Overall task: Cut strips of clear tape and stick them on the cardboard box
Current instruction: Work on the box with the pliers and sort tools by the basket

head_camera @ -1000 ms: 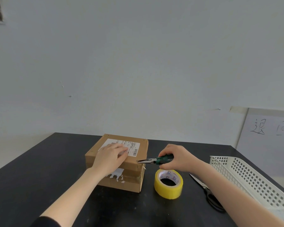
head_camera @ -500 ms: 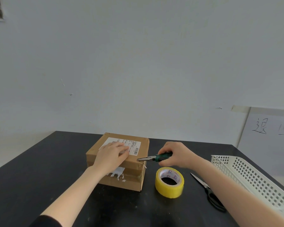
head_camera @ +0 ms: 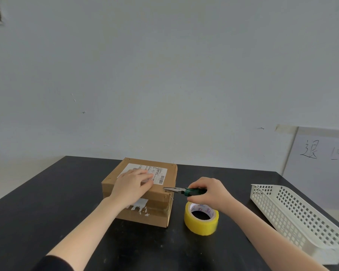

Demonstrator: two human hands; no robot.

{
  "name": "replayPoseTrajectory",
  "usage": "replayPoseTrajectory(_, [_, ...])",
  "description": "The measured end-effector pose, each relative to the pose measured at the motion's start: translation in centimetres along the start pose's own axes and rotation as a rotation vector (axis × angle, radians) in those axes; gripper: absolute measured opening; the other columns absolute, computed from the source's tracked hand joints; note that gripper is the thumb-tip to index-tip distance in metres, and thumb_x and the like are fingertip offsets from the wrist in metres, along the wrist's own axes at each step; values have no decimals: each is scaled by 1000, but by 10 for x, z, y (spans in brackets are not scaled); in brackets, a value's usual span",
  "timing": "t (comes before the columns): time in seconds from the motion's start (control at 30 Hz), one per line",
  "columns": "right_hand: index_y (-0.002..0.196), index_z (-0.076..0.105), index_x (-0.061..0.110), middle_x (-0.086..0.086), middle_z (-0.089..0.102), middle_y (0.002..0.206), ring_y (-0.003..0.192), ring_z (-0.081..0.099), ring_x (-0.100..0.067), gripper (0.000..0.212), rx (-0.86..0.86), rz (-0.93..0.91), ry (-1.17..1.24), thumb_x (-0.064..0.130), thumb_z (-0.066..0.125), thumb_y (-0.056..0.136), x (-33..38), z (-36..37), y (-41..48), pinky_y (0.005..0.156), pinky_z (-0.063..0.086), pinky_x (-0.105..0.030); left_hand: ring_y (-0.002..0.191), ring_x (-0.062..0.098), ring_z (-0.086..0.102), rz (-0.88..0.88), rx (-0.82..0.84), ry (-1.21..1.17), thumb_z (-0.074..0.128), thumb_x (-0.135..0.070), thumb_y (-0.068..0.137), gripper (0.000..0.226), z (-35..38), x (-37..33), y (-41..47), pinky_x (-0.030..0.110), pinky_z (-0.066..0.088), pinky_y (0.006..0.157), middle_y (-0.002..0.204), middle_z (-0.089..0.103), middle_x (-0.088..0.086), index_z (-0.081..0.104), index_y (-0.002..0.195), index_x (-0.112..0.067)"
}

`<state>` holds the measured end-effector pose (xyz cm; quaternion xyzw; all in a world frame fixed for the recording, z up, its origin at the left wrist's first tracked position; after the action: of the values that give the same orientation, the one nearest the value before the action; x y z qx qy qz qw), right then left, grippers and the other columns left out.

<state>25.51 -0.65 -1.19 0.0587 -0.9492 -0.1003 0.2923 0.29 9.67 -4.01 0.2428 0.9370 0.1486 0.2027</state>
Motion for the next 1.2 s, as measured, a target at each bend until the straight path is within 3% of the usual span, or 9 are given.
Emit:
replayPoseTrajectory(0.17, [99, 72, 29, 9, 63, 95, 87, 58, -9, 23, -6, 3, -11, 32, 76, 77, 0, 2, 0, 71, 48, -16, 134, 7, 39, 2, 3, 6, 41, -51, 97, 40, -1, -1, 0, 37, 36, 109, 145, 45, -17, 54, 133, -39])
replayPoseTrajectory(0.4, [98, 72, 29, 10, 60, 96, 89, 57, -9, 30, 67, -61, -163, 42, 76, 71, 9, -22, 10, 80, 53, -29, 134, 8, 39, -1, 12, 13, 41, -52, 97, 41, -3, -2, -1, 36, 34, 110, 145, 45, -16, 53, 134, -38])
replayPoseTrajectory(0.77, [96, 74, 26, 2, 60, 97, 88, 56, -16, 25, 165, -100, -299, 39, 72, 75, 25, -39, 20, 78, 52, -37, 136, 9, 36, -16, 39, 45, 38, -53, 97, 43, -5, -4, -1, 37, 30, 113, 147, 43, -15, 50, 136, -38])
replayPoseTrajectory(1.2, [98, 74, 28, 9, 61, 93, 87, 57, -11, 27, 78, -114, -205, 41, 73, 74, 20, -27, 15, 76, 53, -30, 136, 8, 36, -15, 34, 64, 37, -53, 97, 43, -4, -4, -2, 36, 30, 112, 147, 43, -16, 50, 136, -38])
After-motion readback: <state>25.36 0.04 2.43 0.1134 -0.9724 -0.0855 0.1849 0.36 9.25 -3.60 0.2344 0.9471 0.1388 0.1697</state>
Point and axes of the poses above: each hand's wrist, its own y-axis towards the middle knuckle, its own z-axis out of the palm, x = y × z, the point moved 1 cm from there along y, towards the middle knuckle
